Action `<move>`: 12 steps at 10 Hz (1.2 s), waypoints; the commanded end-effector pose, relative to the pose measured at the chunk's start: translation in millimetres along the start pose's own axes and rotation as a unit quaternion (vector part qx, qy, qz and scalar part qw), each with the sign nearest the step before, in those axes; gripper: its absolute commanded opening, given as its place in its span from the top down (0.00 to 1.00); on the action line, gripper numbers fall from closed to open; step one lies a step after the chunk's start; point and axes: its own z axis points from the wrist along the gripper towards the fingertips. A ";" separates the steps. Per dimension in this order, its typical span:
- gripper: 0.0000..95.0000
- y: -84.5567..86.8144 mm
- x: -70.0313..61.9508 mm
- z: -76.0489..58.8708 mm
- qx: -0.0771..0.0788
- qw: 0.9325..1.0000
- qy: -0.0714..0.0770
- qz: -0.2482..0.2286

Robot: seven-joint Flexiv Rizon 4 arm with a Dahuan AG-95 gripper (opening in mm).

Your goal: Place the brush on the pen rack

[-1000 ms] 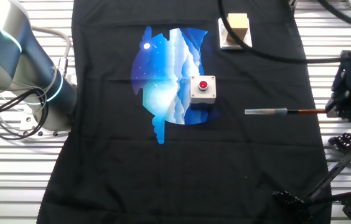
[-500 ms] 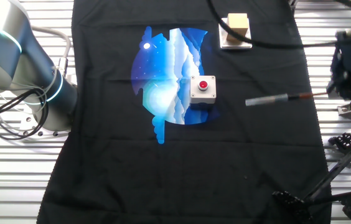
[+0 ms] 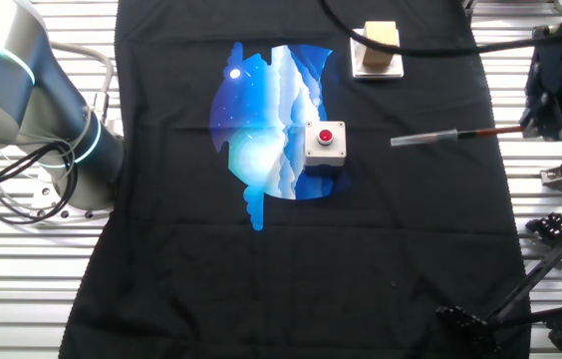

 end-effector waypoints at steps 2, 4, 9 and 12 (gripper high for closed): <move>1.00 1.0 -1.2 0.5 -0.001 1.000 -0.003 0.005; 1.00 1.0 -1.2 0.5 -0.003 1.000 -0.003 0.011; 1.00 1.0 -1.2 0.5 0.020 0.999 -0.031 0.027; 1.00 1.0 -1.2 0.5 0.016 0.998 -0.036 0.056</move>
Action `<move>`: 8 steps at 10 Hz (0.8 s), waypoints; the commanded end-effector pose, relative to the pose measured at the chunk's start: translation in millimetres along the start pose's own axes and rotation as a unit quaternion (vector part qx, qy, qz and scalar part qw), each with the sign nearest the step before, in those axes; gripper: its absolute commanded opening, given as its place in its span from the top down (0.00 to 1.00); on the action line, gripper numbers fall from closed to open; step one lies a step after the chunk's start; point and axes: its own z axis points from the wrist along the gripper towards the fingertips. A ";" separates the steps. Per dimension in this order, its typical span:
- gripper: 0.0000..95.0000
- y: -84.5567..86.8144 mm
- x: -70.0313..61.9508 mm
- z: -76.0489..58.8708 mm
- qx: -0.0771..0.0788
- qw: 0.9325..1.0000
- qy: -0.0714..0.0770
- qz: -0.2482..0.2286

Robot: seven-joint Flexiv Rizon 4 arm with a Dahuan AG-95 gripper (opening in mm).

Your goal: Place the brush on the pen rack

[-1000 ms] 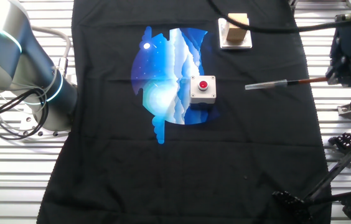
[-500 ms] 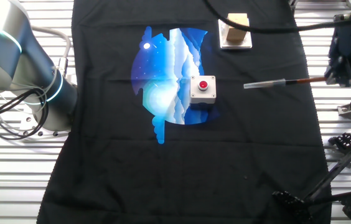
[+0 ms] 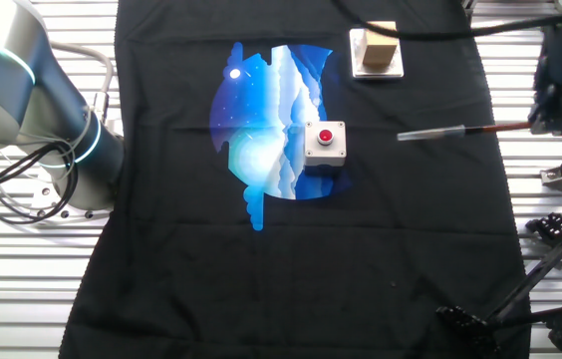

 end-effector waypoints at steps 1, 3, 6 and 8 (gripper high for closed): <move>1.00 0.2 0.0 -0.5 -0.009 1.000 0.004 0.026; 1.00 0.2 0.0 -0.5 -0.021 0.999 0.012 0.027; 1.00 0.2 0.0 -0.5 -0.019 0.999 0.018 0.021; 1.00 0.7 -0.7 -0.8 -0.017 1.000 0.017 0.017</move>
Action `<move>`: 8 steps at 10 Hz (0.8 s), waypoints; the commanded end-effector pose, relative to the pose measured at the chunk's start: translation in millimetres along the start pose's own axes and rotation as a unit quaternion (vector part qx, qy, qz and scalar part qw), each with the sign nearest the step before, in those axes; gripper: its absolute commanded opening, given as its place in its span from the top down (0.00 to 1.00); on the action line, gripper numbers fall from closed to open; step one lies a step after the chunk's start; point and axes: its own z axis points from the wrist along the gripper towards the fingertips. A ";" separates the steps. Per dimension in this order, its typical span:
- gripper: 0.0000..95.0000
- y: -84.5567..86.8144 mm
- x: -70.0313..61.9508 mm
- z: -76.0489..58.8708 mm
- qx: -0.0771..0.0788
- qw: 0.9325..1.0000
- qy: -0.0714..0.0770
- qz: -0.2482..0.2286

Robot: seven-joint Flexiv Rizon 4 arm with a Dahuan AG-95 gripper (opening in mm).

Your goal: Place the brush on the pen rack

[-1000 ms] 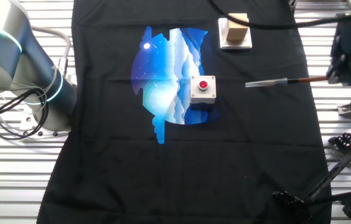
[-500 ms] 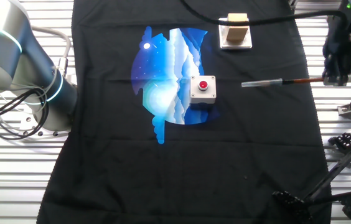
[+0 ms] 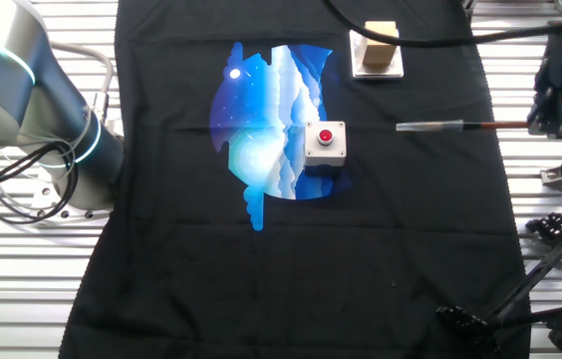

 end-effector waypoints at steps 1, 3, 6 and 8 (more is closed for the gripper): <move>1.00 -0.2 -0.1 0.3 0.007 1.000 -0.007 -0.001; 1.00 0.1 -0.8 -0.1 0.002 1.000 -0.010 0.006; 1.00 0.0 -0.9 -0.3 -0.005 0.999 0.032 0.023; 1.00 -1.3 -0.6 -1.3 -0.004 0.998 0.042 0.037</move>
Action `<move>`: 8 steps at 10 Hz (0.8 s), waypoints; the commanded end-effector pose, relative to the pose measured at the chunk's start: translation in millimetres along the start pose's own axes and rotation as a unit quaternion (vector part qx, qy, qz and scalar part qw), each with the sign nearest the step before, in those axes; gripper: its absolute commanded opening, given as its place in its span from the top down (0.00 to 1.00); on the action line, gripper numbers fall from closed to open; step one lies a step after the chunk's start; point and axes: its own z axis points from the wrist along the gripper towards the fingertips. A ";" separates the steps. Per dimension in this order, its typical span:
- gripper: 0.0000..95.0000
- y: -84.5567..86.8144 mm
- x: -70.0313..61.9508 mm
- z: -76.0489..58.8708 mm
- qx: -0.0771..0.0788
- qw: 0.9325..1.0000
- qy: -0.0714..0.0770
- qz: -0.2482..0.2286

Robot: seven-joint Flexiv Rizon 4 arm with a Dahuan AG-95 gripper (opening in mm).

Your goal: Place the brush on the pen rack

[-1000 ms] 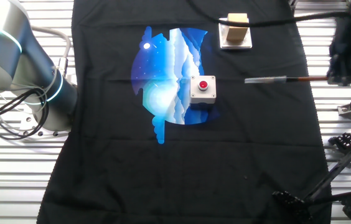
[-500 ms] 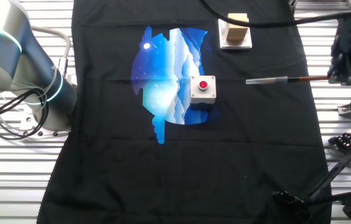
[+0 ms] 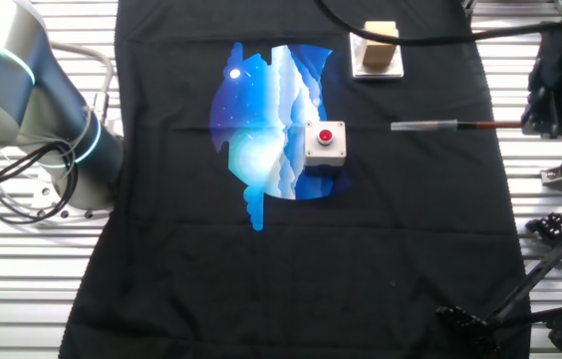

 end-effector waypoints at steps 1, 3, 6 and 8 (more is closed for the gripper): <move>1.00 -1.5 -0.7 -2.5 -0.003 1.000 0.013 0.017; 1.00 -3.9 0.1 -6.2 -0.015 0.999 0.014 0.027; 1.00 -5.4 0.1 -7.8 -0.025 0.999 0.019 0.033; 1.00 -8.3 0.1 -10.1 -0.030 0.999 0.025 0.032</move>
